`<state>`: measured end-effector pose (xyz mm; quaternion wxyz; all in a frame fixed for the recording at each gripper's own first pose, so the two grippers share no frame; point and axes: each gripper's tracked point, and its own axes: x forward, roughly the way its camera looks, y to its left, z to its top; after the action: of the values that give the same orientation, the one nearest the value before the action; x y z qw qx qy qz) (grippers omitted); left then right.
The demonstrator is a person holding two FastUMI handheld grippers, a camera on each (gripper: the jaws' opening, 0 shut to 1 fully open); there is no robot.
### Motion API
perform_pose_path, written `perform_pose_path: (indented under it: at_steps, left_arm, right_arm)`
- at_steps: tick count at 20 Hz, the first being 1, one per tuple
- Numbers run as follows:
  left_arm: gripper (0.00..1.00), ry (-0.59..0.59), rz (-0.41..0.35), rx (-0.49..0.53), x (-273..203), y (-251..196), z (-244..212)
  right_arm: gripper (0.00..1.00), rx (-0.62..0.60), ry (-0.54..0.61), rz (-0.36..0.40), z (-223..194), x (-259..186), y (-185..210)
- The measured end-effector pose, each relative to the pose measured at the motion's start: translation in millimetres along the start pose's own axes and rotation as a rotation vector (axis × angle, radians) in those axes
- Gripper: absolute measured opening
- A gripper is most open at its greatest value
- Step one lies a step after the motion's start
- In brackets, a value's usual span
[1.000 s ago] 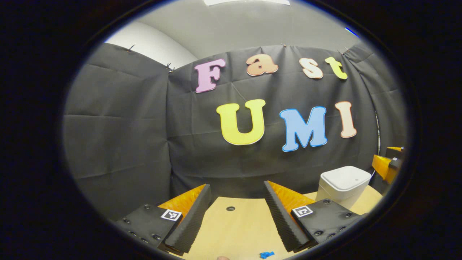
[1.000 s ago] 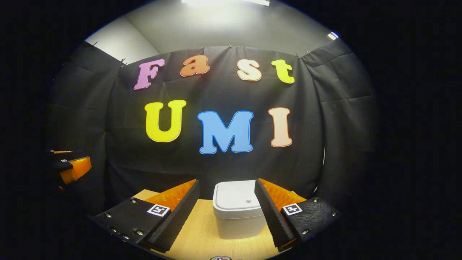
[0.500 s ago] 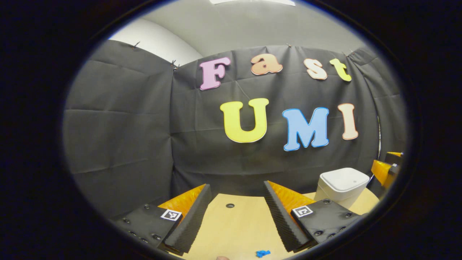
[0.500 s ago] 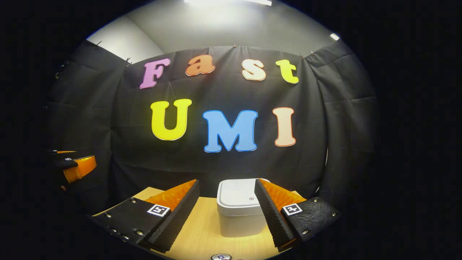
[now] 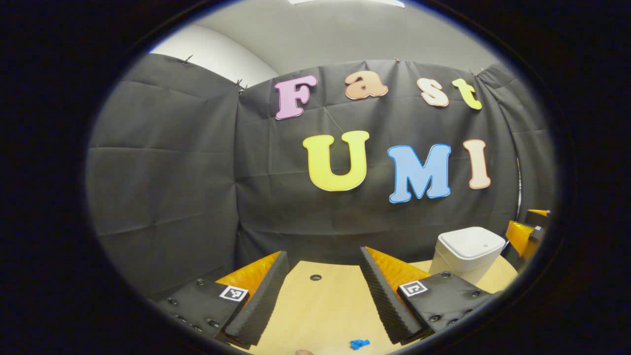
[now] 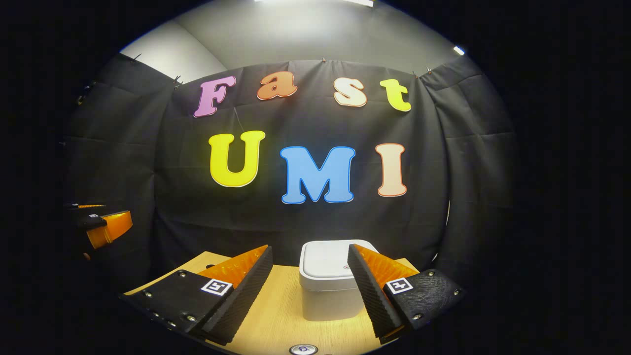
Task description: Press the lid of the desktop garbage bin to open it, pick up the crumpled paper on the desktop and throw it into the bin, then pick up the pop can on the desktop and drop it into the bin, and finally close the garbage bin lid.
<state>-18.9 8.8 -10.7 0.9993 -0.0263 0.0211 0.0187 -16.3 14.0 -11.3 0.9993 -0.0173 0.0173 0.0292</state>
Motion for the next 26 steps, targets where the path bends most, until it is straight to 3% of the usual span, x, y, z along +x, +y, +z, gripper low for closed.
perform_pose_path:
  at_steps: [7, 11, 12, 13, 15, 17, 18, 20, 24, 25, 26]
  left_arm:
    - [1.0, -0.003, -0.005, -0.002, 7, -6, 1]
    - [0.98, -0.01, -0.007, 0.005, 14, -10, 2]
    - [0.96, -0.011, -0.006, 0.007, 15, -10, 3]
    - [0.96, -0.013, -0.007, 0.008, 17, -11, 4]
    - [0.96, -0.013, -0.004, 0.01, 19, -11, 3]
    - [0.96, -0.011, -0.005, 0.01, 21, -13, 2]
    - [0.88, -0.011, -0.003, 0.009, 22, -13, 2]
    - [0.96, -0.01, 0.002, 0.007, 24, -12, 1]
    - [0.96, -0.003, 0.018, 0.009, 26, -7, 0]
    - [1.0, -0.004, 0.023, 0.01, 26, -6, 0]
    - [0.92, -0.003, 0.027, 0.011, 26, -5, 0]
  right_arm:
    - [0.97, 0.005, 0.024, 0.001, -5, 10, -1]
    - [0.45, 0.013, 0.049, 0.029, -9, 19, 7]
    - [0.39, 0.011, 0.054, 0.014, -10, 23, 2]
    - [0.24, 0.014, 0.051, 0.003, -10, 24, -2]
    - [0.04, 0.02, 0.061, 0.029, -14, 27, 6]
    - [0.04, 0.016, 0.076, 0.048, -16, 31, 12]
    - [0.04, 0.018, 0.077, 0.049, -19, 27, 10]
    - [0.0, 0.02, 0.095, 0.064, -24, 35, 9]
    - [0.0, 0.004, 0.109, 0.032, -29, 53, -11]
    - [0.0, 0.007, 0.122, 0.017, -33, 60, -20]
    - [0.0, 0.016, 0.144, 0.006, -39, 66, -27]
